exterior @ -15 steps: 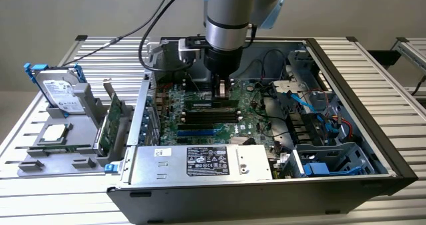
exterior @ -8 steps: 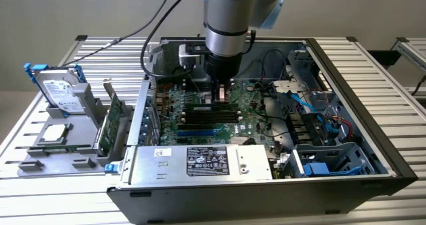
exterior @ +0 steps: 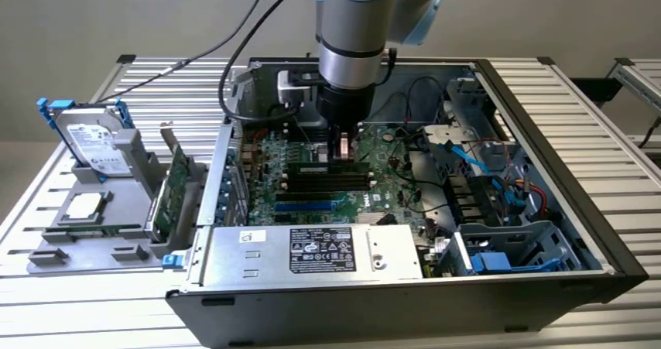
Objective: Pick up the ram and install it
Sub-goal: 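Insert the ram into the slot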
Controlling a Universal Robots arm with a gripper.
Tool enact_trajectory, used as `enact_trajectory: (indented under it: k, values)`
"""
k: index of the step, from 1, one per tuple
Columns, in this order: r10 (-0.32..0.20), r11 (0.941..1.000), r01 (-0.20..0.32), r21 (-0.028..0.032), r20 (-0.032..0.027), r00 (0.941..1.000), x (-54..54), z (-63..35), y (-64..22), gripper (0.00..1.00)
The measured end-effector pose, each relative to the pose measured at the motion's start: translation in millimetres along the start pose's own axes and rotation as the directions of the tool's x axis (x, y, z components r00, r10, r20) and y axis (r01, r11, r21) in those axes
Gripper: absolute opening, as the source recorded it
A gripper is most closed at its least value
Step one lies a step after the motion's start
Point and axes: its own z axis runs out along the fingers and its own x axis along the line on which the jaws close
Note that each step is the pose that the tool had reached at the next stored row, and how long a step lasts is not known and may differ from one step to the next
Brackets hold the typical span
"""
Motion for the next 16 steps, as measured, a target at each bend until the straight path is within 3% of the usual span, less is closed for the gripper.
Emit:
enact_trajectory:
  k: [16]
  values:
    - [-0.005, 1.0, 0.005, 0.0, -0.0004, 1.0, 5.9, 2.7, -1.2, 0.14]
